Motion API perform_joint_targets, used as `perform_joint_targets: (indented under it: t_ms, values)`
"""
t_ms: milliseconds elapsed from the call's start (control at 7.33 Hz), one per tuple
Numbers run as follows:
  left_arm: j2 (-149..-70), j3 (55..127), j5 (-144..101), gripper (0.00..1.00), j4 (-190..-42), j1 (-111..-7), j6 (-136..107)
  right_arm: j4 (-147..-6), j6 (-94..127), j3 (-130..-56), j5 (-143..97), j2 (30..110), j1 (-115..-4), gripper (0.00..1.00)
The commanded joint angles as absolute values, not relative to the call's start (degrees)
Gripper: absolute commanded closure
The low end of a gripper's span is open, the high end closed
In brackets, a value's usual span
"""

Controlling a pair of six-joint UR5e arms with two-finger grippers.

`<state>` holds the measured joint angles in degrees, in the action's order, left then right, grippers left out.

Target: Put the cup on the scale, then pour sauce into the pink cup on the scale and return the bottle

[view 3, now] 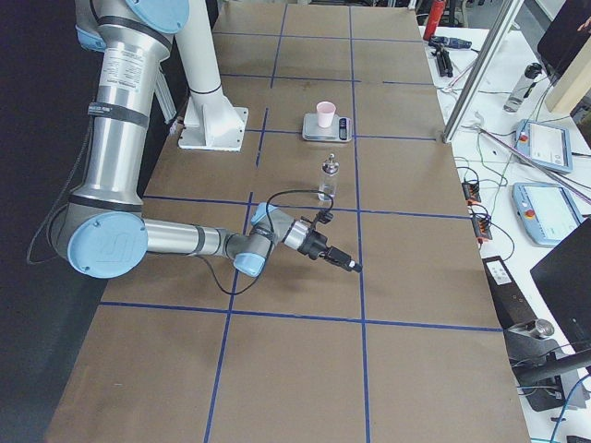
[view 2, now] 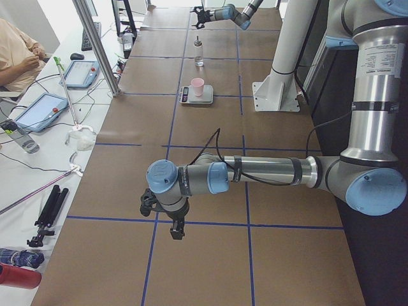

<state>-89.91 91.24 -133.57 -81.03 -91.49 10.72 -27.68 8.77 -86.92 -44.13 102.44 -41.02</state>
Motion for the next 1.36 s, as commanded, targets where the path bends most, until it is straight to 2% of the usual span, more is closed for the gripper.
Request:
perform_joint_targets:
  t_ms: [0, 545, 818, 1091, 1227]
  values:
    - [-89.91, 91.41, -133.59, 0.0, -81.04, -91.49, 10.72, -34.85, 6.24, -86.83, -50.58, 100.39, -50.14, 0.0]
    - [-90.09, 91.5, -133.59, 0.0, -81.12, -91.49, 10.72, -46.64, 0.62, -87.27, -89.35, 88.96, -71.66, 0.0]
    - [-90.09, 91.06, -133.51, 0.0, -81.12, -91.49, 10.9, -48.76, 0.88, -86.84, -109.59, 89.47, -78.89, 0.0]
    - [-89.91, 90.97, -133.51, 0.0, -81.21, -91.49, 10.9, -60.77, 0.8, -87.36, -127.38, 89.64, -87.76, 0.0]
    - [-89.91, 91.05, -133.51, 0.0, -81.3, -91.49, 10.9, -66.21, 0.53, -88.32, -127.79, 89.56, -89.19, 0.0]
